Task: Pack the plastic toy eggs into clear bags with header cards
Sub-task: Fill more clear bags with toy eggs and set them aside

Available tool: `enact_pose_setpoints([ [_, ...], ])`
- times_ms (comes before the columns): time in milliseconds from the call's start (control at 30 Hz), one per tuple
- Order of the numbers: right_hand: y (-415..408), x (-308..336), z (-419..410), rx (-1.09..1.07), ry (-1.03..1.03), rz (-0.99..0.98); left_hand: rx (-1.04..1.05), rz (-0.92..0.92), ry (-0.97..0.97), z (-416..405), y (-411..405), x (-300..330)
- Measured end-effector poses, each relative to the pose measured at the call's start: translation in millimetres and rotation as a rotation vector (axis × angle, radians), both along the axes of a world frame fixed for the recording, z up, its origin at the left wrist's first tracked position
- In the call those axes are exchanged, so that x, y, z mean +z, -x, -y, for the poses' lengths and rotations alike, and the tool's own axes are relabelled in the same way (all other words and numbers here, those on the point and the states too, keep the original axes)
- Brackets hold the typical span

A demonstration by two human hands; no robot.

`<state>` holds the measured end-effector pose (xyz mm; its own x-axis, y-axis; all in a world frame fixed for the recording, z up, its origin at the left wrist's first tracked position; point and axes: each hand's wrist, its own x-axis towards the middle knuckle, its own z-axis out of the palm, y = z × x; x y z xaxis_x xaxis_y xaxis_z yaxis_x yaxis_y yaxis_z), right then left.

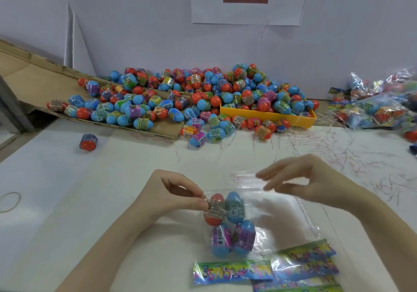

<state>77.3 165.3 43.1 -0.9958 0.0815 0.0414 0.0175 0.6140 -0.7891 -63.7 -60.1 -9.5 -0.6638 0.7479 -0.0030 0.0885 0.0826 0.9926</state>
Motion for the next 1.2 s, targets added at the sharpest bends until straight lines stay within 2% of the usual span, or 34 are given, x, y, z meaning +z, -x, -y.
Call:
enact_pose_setpoints([
  [67,1,9,11,-0.088,0.115,-0.148,0.008,0.005,-0.005,-1,-1,2],
  [100,5,9,20,-0.082,0.112,-0.147,0.008,0.006,-0.007,-1,-2,2],
  [233,21,-6,50,0.085,-0.152,0.147,0.018,0.017,-0.046,-2,-5,5],
  [300,24,-10,51,0.120,-0.205,0.222,0.018,0.034,-0.065,1,-6,5],
  [400,21,-10,47,0.146,-0.025,0.230,-0.009,0.041,-0.074,4,-8,7],
  [567,15,-3,44,0.076,0.210,0.132,-0.004,0.059,-0.061,1,-12,12],
  [667,13,8,46,0.092,0.259,0.076,-0.120,0.086,0.063,-3,-24,22],
  [733,12,13,46,0.113,0.292,0.031,-0.187,0.050,0.052,-6,-33,30],
  [833,8,15,43,0.123,0.390,0.011,-0.176,0.100,0.008,-8,-38,37],
  [1100,-14,0,19,0.187,0.443,0.266,-0.200,0.170,0.103,-16,-51,29],
  [1200,-24,14,-10,0.090,0.312,0.276,-0.020,0.114,0.075,-24,-54,20],
])
